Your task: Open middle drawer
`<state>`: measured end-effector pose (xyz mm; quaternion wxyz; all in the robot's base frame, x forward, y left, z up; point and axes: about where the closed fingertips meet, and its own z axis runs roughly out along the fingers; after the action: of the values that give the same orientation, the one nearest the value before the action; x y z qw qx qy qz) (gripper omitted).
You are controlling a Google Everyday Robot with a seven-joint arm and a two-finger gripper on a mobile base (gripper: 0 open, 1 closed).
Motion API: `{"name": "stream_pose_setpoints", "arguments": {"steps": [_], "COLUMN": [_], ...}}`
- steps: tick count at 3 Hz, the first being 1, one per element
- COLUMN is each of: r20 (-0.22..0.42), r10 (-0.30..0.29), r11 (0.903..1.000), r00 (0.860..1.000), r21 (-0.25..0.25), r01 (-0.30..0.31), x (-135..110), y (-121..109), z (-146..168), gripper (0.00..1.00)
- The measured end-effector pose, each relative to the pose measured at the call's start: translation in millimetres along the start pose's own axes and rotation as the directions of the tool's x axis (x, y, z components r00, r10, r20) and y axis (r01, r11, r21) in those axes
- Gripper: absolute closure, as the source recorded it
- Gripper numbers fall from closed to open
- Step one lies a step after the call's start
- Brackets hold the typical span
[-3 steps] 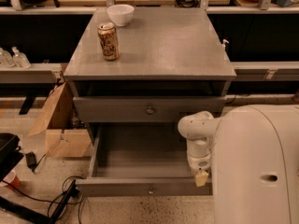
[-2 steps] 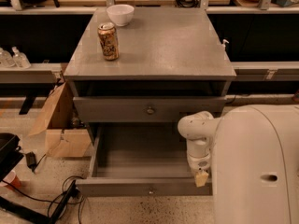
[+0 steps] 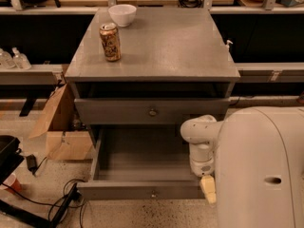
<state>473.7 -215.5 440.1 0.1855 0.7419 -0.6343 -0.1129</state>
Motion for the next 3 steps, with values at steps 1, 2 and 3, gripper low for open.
{"name": "stream_pose_setpoints", "arguments": {"steps": [1, 2, 3], "r20": [-0.060, -0.120, -0.116], "r10": [0.046, 0.111, 0.132], "r11": [0.9982, 0.9872, 0.9698], "r00": [0.997, 0.987, 0.984], "r21": [0.041, 0.128, 0.221], "r01": [-0.044, -0.095, -0.104], "x": [12.9, 31.2, 43.9], "y": [1.2, 6.9, 9.0], "z": [-28.9, -71.9, -95.7], "gripper": [0.18, 0.43, 0.64]}}
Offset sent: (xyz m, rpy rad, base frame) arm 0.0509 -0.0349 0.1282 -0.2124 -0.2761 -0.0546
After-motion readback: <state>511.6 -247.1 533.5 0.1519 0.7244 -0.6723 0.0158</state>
